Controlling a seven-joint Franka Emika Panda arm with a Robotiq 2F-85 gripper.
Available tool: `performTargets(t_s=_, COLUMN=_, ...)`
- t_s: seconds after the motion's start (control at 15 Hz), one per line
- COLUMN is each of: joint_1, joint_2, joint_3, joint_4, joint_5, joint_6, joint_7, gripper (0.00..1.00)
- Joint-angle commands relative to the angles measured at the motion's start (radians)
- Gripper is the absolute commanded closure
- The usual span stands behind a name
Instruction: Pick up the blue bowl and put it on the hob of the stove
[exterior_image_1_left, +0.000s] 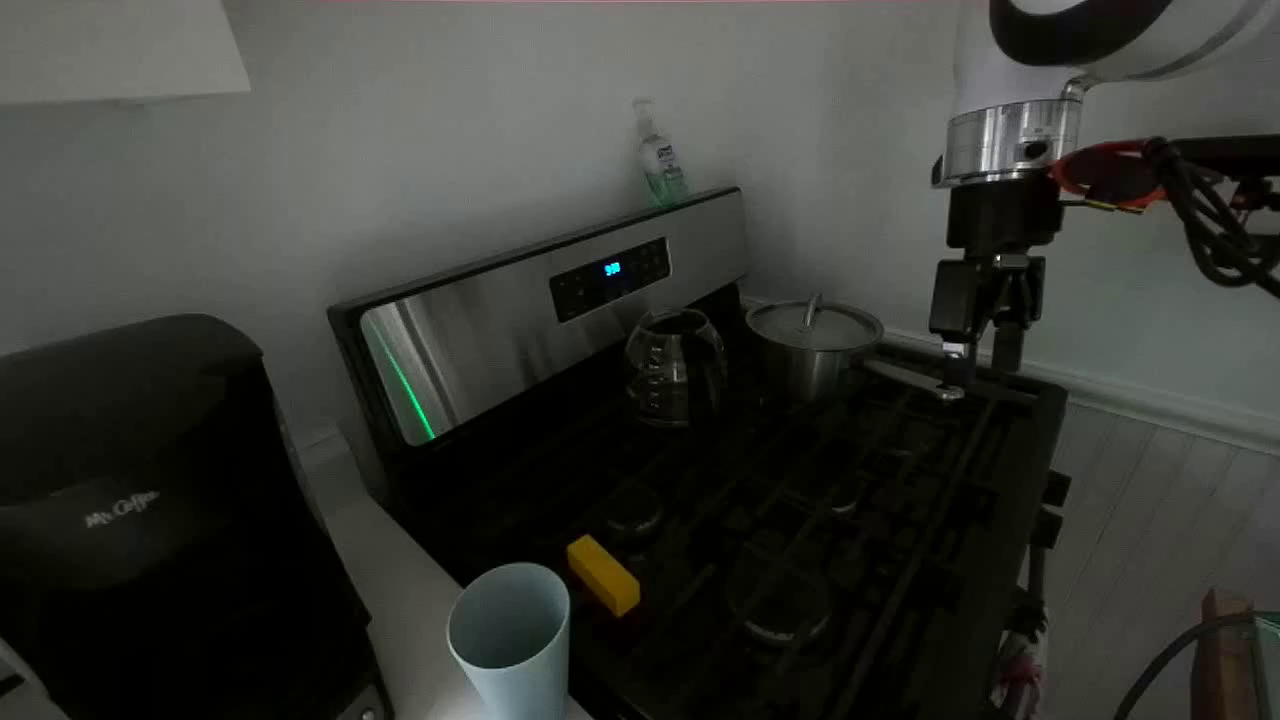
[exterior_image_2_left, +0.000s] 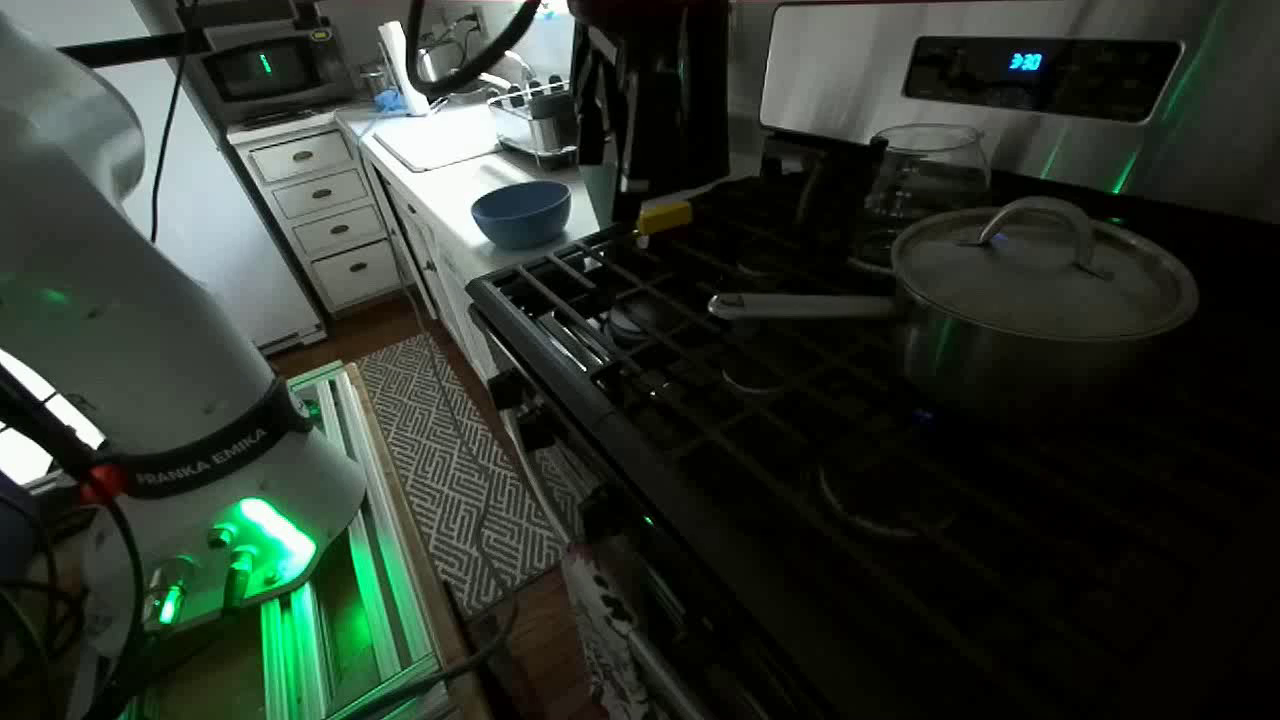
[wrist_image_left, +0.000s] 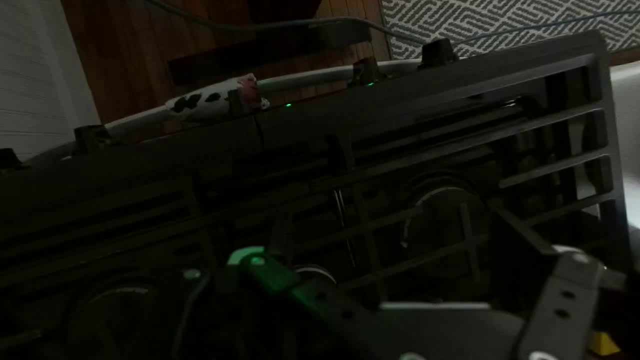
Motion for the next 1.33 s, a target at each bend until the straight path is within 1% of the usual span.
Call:
performTargets(t_s=0.0, joint_1=-0.021, joint_2=0.002, joint_3=0.02, joint_4=0.002, joint_5=0.007, joint_6=-0.003, joint_7=-0.007, gripper=0.0)
performTargets(t_s=0.2, joint_1=-0.021, joint_2=0.002, joint_3=0.02, joint_4=0.002, joint_5=0.007, joint_6=-0.003, joint_7=-0.007, gripper=0.0)
performTargets(t_s=0.27, joint_1=0.0, joint_2=-0.008, joint_3=0.024, joint_4=-0.016, joint_5=0.043, joint_6=-0.009, joint_7=-0.031, gripper=0.0)
performTargets(t_s=0.4, joint_1=0.058, joint_2=-0.047, joint_3=0.062, joint_4=-0.082, joint_5=0.114, joint_6=0.021, joint_7=-0.082, gripper=0.0)
performTargets(t_s=0.47, joint_1=0.091, joint_2=-0.07, joint_3=0.095, joint_4=-0.118, joint_5=0.158, joint_6=0.043, joint_7=-0.093, gripper=0.0)
performTargets(t_s=0.67, joint_1=0.21, joint_2=-0.074, joint_3=0.173, joint_4=-0.15, joint_5=0.336, joint_6=0.055, joint_7=-0.13, gripper=0.0)
performTargets(t_s=0.8, joint_1=0.281, joint_2=-0.067, joint_3=0.208, joint_4=-0.152, joint_5=0.447, joint_6=0.055, joint_7=-0.178, gripper=0.0)
performTargets(t_s=0.87, joint_1=0.23, joint_2=-0.04, joint_3=0.206, joint_4=-0.125, joint_5=0.37, joint_6=0.038, joint_7=-0.125, gripper=0.0)
performTargets(t_s=0.93, joint_1=0.259, joint_2=-0.041, joint_3=0.223, joint_4=-0.13, joint_5=0.403, joint_6=0.041, joint_7=-0.133, gripper=0.0)
performTargets(t_s=1.0, joint_1=0.272, joint_2=-0.042, joint_3=0.232, joint_4=-0.129, joint_5=0.416, joint_6=0.04, joint_7=-0.136, gripper=0.0)
performTargets(t_s=1.2, joint_1=0.272, joint_2=-0.041, joint_3=0.226, joint_4=-0.13, joint_5=0.423, joint_6=0.041, joint_7=-0.155, gripper=0.0)
performTargets(t_s=1.27, joint_1=0.265, joint_2=-0.021, joint_3=0.256, joint_4=-0.132, joint_5=0.428, joint_6=0.103, joint_7=-0.075, gripper=0.0)
